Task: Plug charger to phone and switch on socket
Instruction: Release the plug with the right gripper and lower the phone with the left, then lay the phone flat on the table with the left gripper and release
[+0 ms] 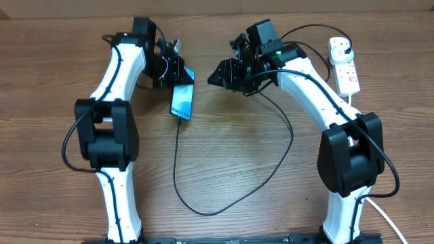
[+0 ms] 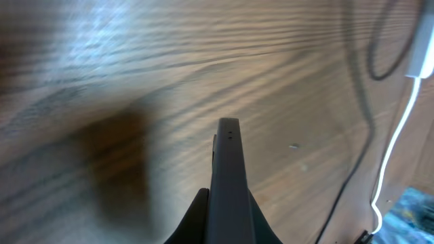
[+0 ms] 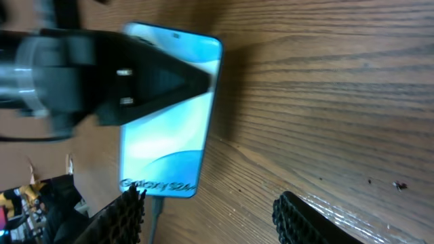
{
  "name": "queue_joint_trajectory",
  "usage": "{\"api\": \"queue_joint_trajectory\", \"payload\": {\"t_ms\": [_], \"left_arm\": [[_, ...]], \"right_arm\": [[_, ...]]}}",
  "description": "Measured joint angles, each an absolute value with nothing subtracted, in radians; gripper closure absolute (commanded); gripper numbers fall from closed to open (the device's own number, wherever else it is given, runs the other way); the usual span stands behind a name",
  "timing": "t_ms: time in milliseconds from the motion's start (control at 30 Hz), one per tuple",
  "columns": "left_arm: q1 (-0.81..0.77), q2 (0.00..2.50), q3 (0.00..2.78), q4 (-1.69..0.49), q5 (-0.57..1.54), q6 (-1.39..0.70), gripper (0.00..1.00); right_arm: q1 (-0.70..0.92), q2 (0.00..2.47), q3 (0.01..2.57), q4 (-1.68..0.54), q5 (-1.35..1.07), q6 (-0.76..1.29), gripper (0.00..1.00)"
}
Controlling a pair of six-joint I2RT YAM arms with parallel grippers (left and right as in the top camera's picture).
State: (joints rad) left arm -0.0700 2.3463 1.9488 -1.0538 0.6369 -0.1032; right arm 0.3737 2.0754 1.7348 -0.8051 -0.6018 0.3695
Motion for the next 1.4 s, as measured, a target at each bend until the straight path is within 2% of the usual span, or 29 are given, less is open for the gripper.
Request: {"api": "queue_joint_trajectory", "payload": {"t_ms": [200, 1400], "left_arm": [[-0.056, 2.41, 1.949, -1.042, 0.652, -0.122, 0.96], [-0.012, 2.413, 1.909, -0.983, 0.605, -0.237, 0.96]], "right_arm": [[0.374, 2.075, 1.735, -0.818, -0.584, 0.358, 0.37], [0.374, 2.075, 1.735, -0.823, -0.569, 0.346, 0.34]]}}
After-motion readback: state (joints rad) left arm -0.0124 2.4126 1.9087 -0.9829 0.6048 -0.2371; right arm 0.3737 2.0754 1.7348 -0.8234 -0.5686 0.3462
